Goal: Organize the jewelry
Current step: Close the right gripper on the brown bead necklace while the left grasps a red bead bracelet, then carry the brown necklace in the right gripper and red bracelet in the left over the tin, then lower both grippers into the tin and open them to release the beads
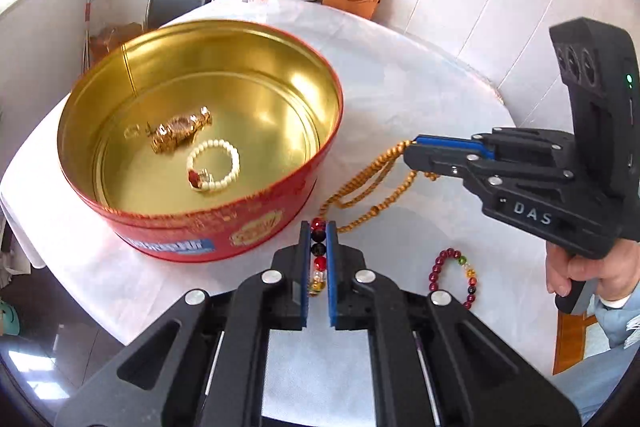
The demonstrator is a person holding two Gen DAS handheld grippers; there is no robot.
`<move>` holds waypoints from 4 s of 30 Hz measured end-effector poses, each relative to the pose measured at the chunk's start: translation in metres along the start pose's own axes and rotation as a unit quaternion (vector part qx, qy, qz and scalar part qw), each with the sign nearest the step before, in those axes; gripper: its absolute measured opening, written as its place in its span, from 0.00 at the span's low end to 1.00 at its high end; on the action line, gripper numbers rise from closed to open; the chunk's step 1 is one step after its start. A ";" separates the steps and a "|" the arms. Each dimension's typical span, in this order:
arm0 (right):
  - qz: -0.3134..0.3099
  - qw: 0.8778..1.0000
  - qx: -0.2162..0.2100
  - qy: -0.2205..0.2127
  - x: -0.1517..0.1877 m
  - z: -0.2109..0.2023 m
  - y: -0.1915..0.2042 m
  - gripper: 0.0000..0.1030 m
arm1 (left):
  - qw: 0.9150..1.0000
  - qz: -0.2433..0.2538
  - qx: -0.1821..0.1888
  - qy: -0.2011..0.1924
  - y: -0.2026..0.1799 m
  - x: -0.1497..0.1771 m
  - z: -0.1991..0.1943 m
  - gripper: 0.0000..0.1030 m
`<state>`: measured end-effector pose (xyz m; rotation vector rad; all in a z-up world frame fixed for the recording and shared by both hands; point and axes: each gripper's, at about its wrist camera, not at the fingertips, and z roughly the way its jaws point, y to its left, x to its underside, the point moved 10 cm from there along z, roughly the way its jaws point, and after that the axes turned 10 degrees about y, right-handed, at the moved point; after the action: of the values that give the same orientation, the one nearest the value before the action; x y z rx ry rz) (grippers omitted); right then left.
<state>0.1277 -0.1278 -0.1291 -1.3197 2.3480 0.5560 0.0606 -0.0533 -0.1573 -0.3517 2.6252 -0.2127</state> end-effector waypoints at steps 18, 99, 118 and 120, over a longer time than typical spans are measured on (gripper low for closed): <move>0.073 0.992 0.034 -0.094 0.036 -0.112 -0.018 0.11 | 0.995 0.091 -0.006 -0.045 -0.073 -0.039 -0.066 0.07; 0.200 0.967 0.092 0.130 -0.107 0.114 0.061 0.11 | 0.968 0.156 0.070 0.184 0.138 -0.105 0.069 0.07; 0.201 0.966 0.090 0.132 -0.106 0.113 0.062 0.12 | 0.968 0.154 0.068 0.186 0.140 -0.104 0.069 0.07; 0.200 0.967 0.089 0.131 -0.106 0.113 0.063 0.12 | 0.970 0.150 0.063 0.182 0.142 -0.107 0.067 0.08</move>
<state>0.1396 0.0362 -0.1602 -0.8868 2.8313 0.2823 0.1544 0.1072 -0.1985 0.1452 2.9593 -0.3702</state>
